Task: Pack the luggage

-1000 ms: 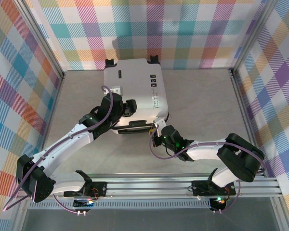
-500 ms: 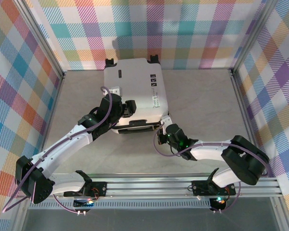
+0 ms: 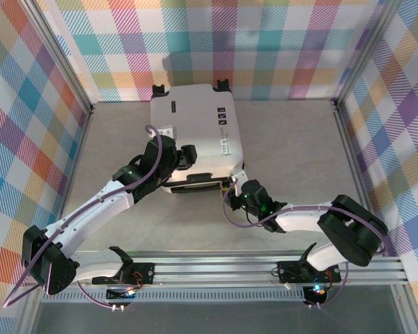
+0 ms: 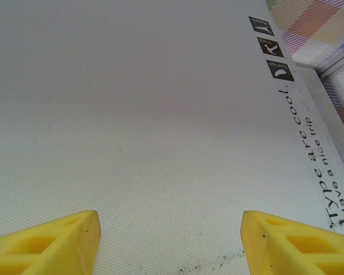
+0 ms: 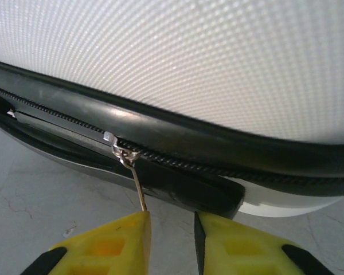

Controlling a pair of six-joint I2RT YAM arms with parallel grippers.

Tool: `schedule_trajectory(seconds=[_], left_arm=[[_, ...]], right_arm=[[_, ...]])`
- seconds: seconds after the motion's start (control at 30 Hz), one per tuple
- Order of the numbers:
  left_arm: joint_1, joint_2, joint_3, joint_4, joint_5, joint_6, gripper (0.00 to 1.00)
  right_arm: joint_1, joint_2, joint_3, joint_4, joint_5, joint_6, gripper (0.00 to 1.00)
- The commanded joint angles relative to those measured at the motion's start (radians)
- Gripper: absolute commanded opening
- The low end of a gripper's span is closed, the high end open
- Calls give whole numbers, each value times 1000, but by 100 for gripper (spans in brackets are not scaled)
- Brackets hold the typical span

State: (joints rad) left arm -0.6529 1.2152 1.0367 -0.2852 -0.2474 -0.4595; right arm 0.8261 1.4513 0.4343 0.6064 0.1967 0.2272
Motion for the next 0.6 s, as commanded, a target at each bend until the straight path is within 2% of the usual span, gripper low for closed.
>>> schedule_trajectory(seconds=[0.0, 0.4, 0.57], left_arm=[[1, -6, -17, -65, 5, -18, 66], [2, -23, -19, -68, 10, -24, 66], [1, -24, -29, -65, 19, -28, 66]], right_arm=[[8, 19, 12, 53, -32, -4, 29], [13, 96, 97, 71, -63, 9, 34], [13, 115, 129, 60, -9, 29, 32]])
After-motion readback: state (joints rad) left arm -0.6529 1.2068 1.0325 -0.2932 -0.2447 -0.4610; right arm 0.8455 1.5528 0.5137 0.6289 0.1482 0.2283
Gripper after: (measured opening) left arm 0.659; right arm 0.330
